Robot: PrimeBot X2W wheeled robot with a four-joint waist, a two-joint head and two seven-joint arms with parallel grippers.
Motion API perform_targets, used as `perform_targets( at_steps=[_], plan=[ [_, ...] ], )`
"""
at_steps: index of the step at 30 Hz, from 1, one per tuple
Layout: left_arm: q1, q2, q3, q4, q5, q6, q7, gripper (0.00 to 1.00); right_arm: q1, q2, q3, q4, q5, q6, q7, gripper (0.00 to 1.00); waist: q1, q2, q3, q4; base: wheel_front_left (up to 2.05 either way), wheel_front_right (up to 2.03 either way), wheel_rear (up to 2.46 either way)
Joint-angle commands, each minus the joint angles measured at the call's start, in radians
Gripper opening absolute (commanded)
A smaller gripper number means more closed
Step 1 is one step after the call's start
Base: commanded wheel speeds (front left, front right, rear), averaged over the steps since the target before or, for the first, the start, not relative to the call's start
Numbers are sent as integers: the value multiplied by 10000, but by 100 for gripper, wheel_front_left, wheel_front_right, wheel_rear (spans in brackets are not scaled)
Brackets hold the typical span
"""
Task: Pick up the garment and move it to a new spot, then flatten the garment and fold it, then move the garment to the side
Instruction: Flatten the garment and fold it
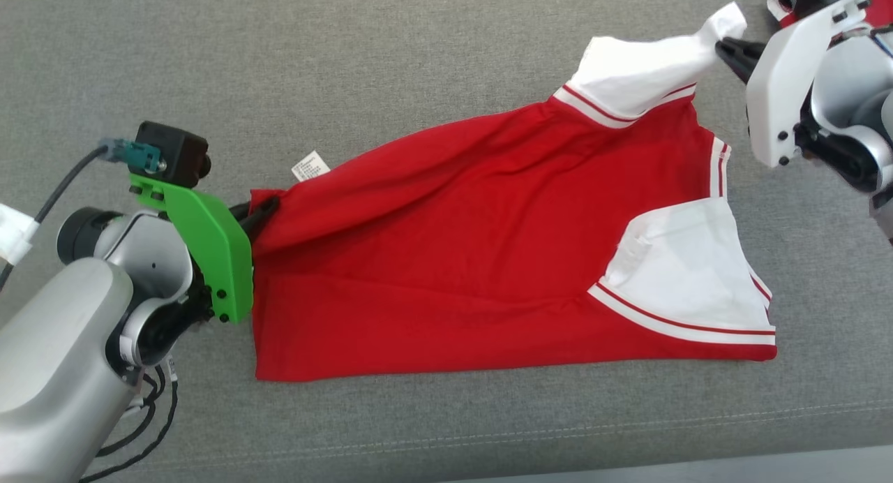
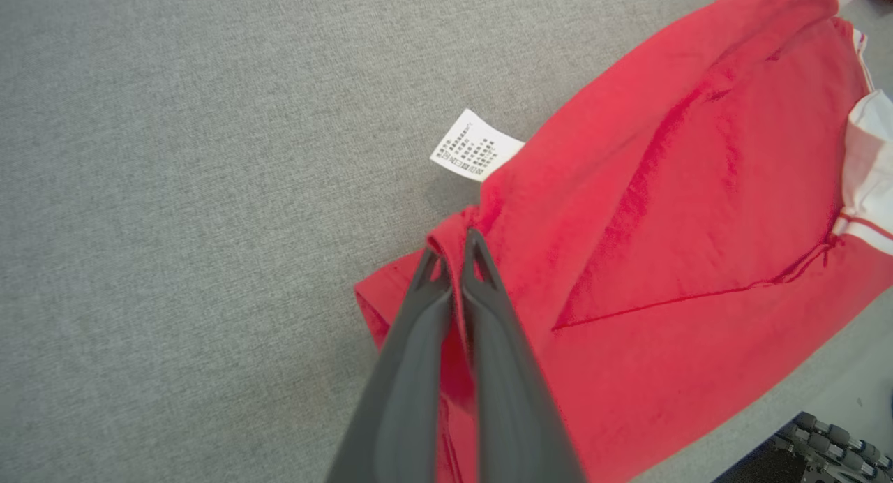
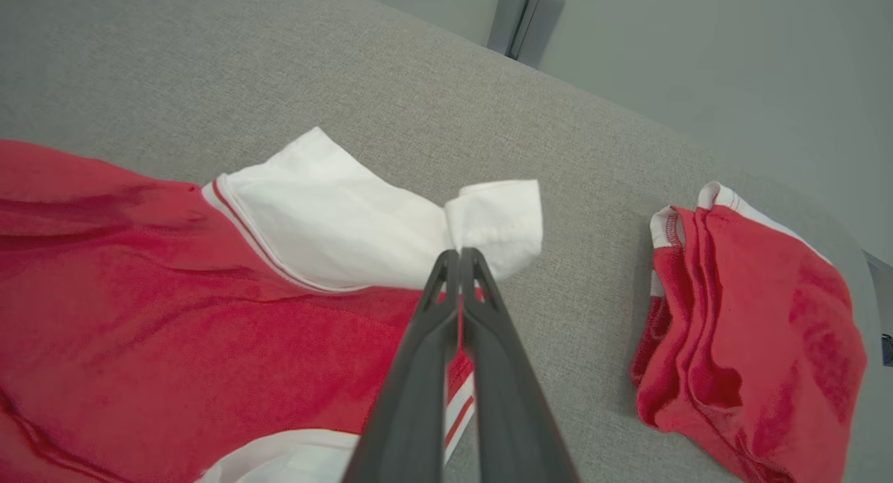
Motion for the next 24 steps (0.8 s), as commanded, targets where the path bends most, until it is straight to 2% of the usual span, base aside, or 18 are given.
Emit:
perform_targets(
  at_steps=[1, 8, 17, 24],
  plan=[
    [339, 140, 7, -115, -74, 103, -44, 0, 426, -69, -74, -223, -46, -4, 80, 0, 1, 0, -145, -179, 0, 0, 0],
    [1034, 333, -187, -249, 148, 133, -469, 0, 1777, 16, -520, -1044, -231, -4, 103, 0, 1, 0, -149, -370, 0, 0, 0],
    [1545, 137, -491, 282, 574, -9, -1284, 0, 2979, 172, -866, -1420, -554, -4, -62, 0, 1, 0, -159, -446, 0, 0, 0],
    [1816, 18, -453, 307, 462, -110, -1777, 0, 3553, 248, -1144, -1622, -602, -4, -43, 0, 1, 0, -283, -435, 0, 0, 0]
  ],
)
